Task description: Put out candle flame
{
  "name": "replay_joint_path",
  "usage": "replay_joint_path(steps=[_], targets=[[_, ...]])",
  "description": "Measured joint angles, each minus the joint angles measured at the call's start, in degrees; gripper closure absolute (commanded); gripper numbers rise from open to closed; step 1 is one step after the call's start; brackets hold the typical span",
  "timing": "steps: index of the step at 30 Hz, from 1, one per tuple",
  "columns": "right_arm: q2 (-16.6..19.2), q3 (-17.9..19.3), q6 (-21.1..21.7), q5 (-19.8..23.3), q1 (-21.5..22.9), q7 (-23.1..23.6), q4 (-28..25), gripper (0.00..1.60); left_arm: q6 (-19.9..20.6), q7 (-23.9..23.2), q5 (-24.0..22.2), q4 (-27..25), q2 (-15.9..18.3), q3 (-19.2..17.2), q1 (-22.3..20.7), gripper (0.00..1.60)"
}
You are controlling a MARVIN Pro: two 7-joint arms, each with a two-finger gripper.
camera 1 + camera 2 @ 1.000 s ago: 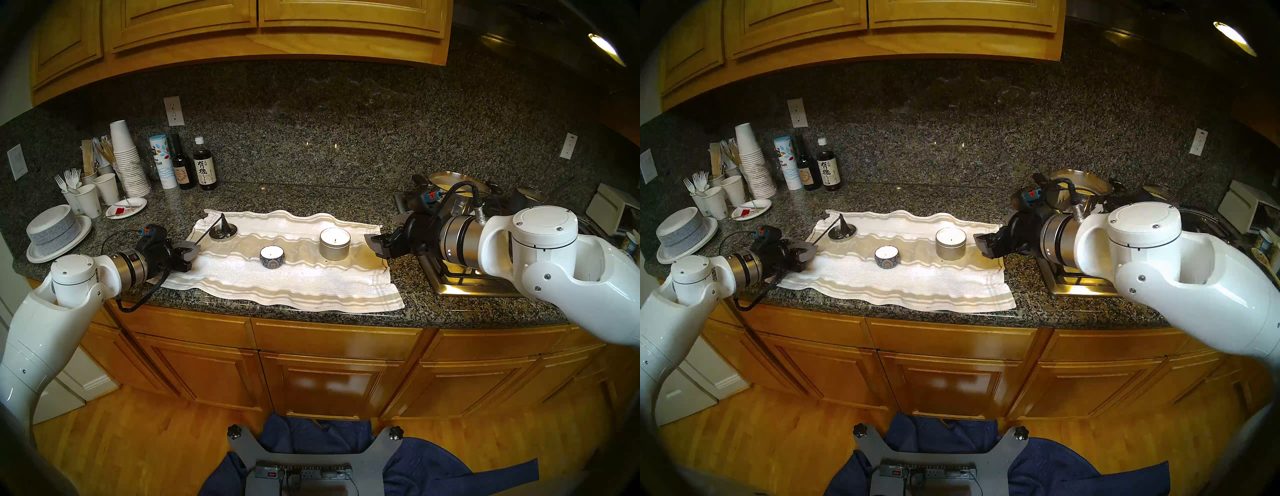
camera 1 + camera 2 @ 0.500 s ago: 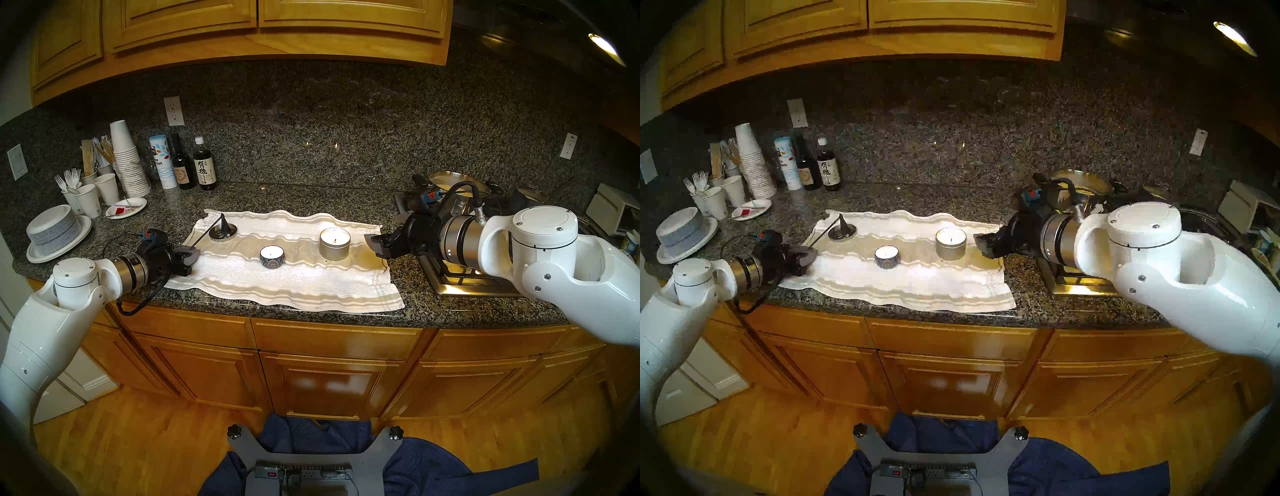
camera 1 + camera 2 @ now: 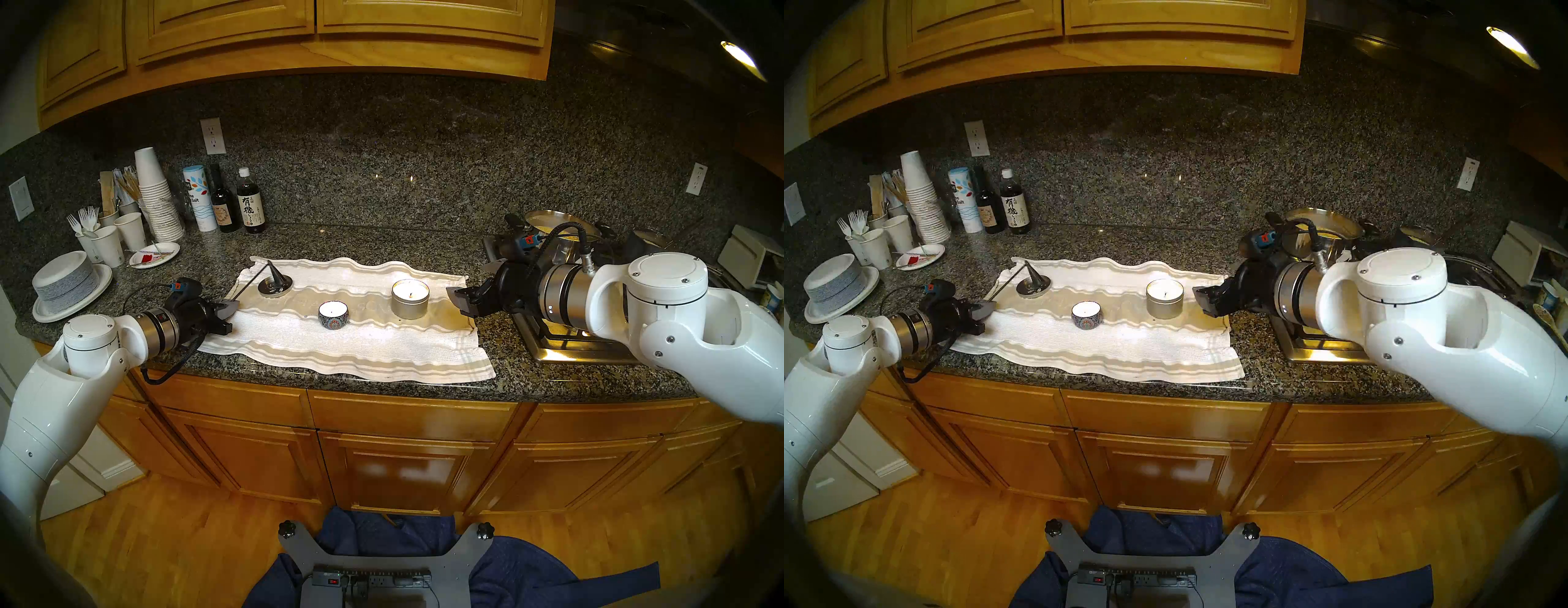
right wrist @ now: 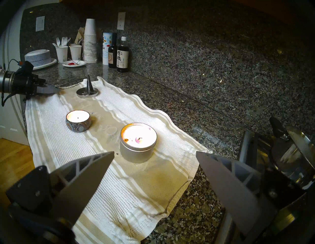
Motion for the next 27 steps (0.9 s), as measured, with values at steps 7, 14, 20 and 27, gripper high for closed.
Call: replay_joint_path(steps=[7, 14, 20, 27], targets=[[0.00, -0.01, 0.00, 0.00, 0.00, -0.01, 0.00, 0.00, -0.12, -1.42, -1.75, 0.19, -0.42, -0.68, -0.10, 1.60], [0.00, -0.03, 0.00, 0.00, 0.00, -0.03, -0.01, 0.00, -2.09, -3.08, -1.59, -0.89, -0.10, -1.59, 0.48, 1.60], [0.00, -0.04, 0.00, 0.00, 0.00, -0.04, -0.01, 0.00, -5.64, -5.14, 0.27, -3.18, 0.90, -3.54, 2.76, 1.60], [0.01, -0.06, 0.00, 0.00, 0.01, -0.05, -0.01, 0.00, -9.97, -8.93, 2.32, -6.20, 2.03, -7.11, 6.63, 1.60]])
